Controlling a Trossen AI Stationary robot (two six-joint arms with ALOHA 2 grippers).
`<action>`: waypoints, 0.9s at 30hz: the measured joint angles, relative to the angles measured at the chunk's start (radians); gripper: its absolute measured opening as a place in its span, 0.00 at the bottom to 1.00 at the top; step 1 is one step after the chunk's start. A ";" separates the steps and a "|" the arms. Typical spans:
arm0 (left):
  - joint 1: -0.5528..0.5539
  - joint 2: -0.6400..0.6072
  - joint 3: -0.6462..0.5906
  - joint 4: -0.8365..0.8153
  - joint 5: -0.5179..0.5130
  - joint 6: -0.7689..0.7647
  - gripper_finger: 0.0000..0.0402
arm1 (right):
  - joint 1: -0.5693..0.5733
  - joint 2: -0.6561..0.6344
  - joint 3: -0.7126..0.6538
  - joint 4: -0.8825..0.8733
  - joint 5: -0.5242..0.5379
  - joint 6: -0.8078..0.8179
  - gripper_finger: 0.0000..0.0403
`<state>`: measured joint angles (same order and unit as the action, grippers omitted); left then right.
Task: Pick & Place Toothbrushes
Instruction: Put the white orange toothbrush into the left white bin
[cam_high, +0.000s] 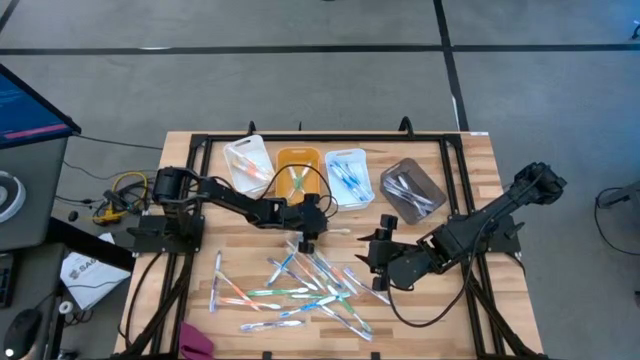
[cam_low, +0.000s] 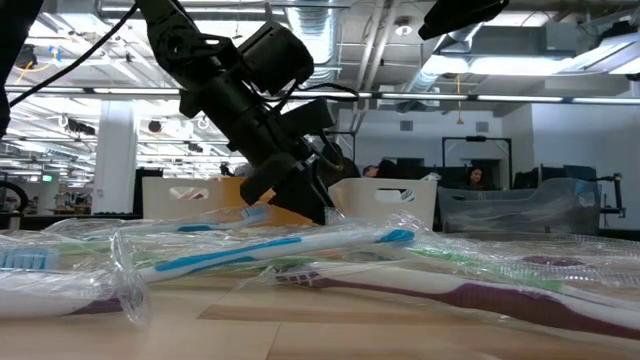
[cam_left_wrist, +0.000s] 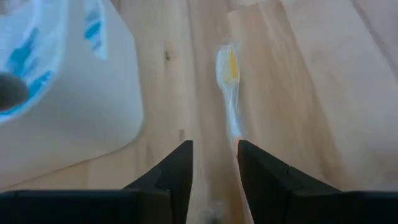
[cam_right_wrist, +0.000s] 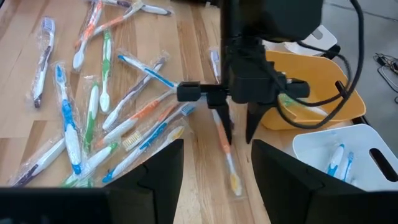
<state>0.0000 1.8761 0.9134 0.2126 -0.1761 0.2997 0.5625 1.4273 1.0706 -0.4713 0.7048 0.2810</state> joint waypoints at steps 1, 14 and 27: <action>0.005 -0.001 0.000 0.006 0.000 0.010 0.30 | 0.000 0.000 0.000 0.000 0.000 0.000 0.45; -0.030 -0.048 0.001 -0.001 0.009 -0.019 0.30 | 0.000 0.000 0.000 -0.007 0.000 0.000 0.45; -0.034 -0.006 0.001 0.004 -0.084 -0.073 0.30 | -0.001 0.000 0.000 -0.006 0.000 -0.001 0.45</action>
<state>-0.0341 1.8706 0.9146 0.2164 -0.2600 0.2272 0.5618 1.4273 1.0709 -0.4773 0.7048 0.2802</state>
